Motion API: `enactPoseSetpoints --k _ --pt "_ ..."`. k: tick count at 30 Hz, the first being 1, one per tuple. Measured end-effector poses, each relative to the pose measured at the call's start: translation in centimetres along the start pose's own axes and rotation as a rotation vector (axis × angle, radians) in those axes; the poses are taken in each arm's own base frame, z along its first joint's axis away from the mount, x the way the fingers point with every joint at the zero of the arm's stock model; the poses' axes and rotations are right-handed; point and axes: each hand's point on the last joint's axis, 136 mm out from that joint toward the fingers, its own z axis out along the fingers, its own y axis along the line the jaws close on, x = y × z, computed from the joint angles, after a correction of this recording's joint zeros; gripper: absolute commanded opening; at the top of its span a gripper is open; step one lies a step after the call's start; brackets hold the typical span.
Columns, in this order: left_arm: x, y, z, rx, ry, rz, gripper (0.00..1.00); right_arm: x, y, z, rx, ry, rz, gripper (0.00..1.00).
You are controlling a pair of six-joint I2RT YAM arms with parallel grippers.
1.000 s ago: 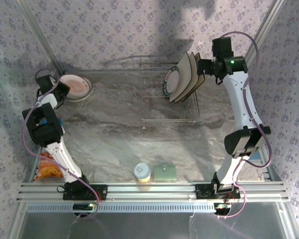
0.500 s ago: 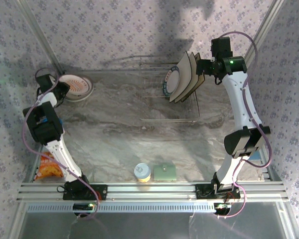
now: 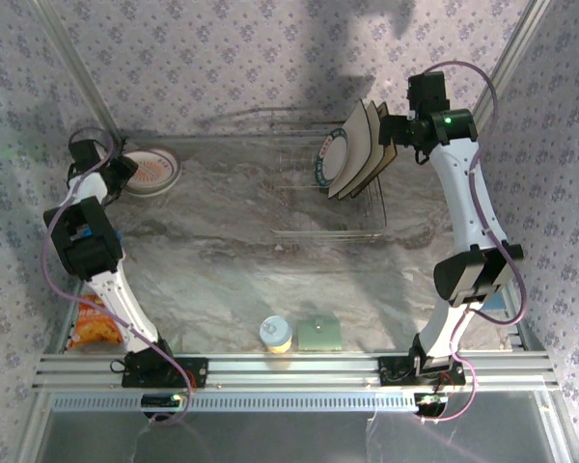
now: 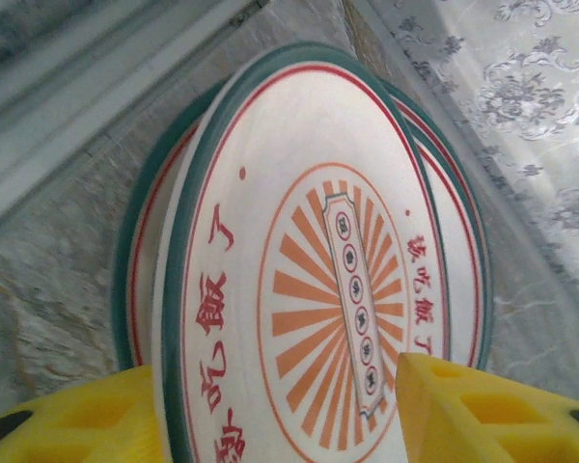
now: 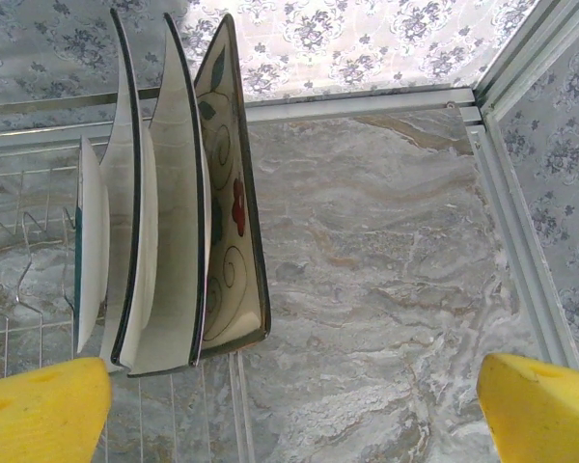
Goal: Unload the plates from the dish rack
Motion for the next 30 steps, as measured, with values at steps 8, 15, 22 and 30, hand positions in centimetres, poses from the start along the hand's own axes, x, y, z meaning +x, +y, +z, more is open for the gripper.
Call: enactPoseSetpoints --k 8,15,22,30 --pt "-0.1 -0.3 -0.7 -0.109 0.010 0.118 0.59 0.0 0.3 0.0 -0.011 -0.002 -0.002 1.00" --pt "1.4 0.7 0.3 -0.171 0.068 0.156 0.60 0.0 0.3 0.0 -0.011 -0.002 -0.002 1.00" --pt "1.5 0.9 0.1 -0.216 0.082 0.203 0.62 0.0 0.4 0.0 -0.011 -0.002 -0.002 1.00" --pt "1.4 -0.1 -0.4 -0.264 0.077 0.293 0.65 0.0 0.5 0.0 -0.020 -0.001 -0.002 1.00"
